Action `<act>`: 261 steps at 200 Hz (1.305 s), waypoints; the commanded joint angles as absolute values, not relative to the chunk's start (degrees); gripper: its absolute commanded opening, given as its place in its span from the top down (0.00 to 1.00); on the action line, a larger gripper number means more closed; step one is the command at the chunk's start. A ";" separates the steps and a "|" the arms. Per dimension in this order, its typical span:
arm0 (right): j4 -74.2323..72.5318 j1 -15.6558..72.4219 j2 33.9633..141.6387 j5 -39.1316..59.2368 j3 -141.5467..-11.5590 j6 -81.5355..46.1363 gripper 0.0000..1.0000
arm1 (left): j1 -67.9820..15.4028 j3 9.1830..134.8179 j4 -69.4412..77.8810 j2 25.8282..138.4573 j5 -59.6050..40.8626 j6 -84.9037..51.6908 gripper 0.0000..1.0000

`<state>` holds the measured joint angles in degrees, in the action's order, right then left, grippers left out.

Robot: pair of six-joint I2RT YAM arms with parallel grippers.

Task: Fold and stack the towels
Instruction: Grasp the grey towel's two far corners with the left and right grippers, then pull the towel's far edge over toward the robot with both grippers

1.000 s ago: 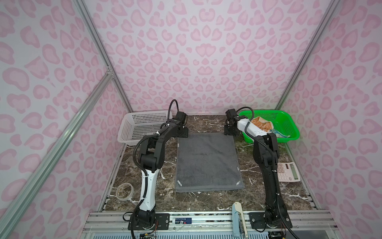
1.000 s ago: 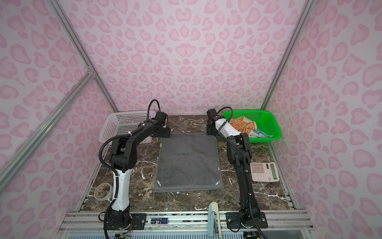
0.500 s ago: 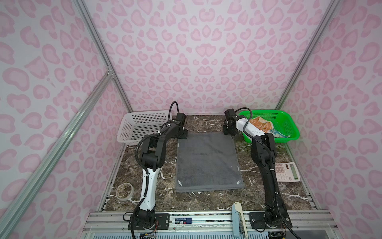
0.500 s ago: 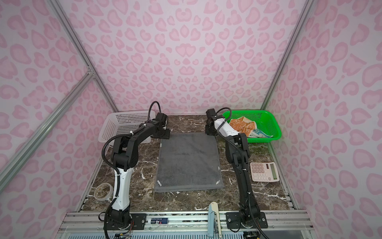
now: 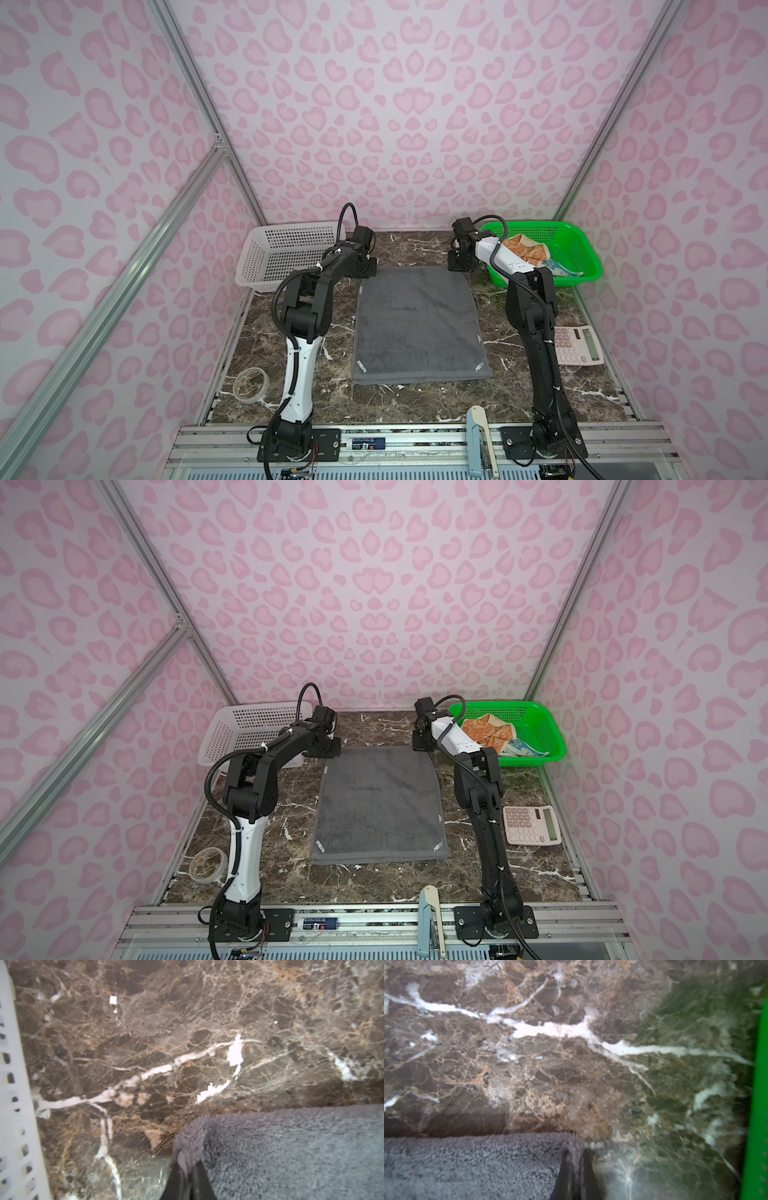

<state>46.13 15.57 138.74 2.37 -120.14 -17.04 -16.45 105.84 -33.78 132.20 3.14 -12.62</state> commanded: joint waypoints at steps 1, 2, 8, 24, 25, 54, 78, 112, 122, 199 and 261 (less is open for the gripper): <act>45.08 15.37 136.56 2.51 -118.02 -15.83 1.00 | -16.29 105.14 -31.42 129.37 1.31 -12.77 0.97; 45.08 15.38 136.44 2.62 -117.94 -15.78 1.00 | -16.27 105.04 -31.35 129.28 1.27 -12.80 0.97; 44.76 15.26 135.66 3.23 -117.19 -15.58 1.00 | -16.25 104.50 -30.90 128.49 0.91 -12.78 0.97; 43.61 15.29 132.81 4.55 -114.57 -14.86 1.00 | -16.30 102.73 -29.54 125.98 -0.47 -12.77 0.97; 43.47 15.29 132.59 4.60 -114.28 -14.81 1.00 | -16.28 102.65 -29.40 125.74 -0.59 -12.76 0.97; 40.43 15.29 126.24 6.26 -107.62 -13.87 1.00 | -16.27 96.44 -24.76 119.38 -4.80 -12.96 0.97; 38.60 15.28 121.04 6.92 -101.60 -12.97 1.00 | -16.26 91.78 -22.44 113.95 -7.01 -12.50 0.97; 35.88 15.21 113.32 7.16 -93.37 -12.65 1.00 | -16.27 85.69 -20.76 106.51 -10.02 -11.70 0.97; 35.05 15.16 111.07 7.14 -90.98 -12.76 1.00 | -16.31 84.01 -20.40 104.24 -10.91 -11.52 0.97; 33.06 15.23 97.14 10.13 -75.53 -13.33 1.00 | -16.61 69.28 -20.60 88.74 -15.19 -10.53 0.97; 30.96 15.79 86.60 12.27 -63.59 -15.87 0.99 | -17.22 59.73 -23.10 79.19 -15.09 -11.53 0.97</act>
<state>32.08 15.46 88.77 11.22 -66.35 -14.35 -17.06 62.02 -21.41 81.87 -15.22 -10.94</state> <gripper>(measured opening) 0.058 0.058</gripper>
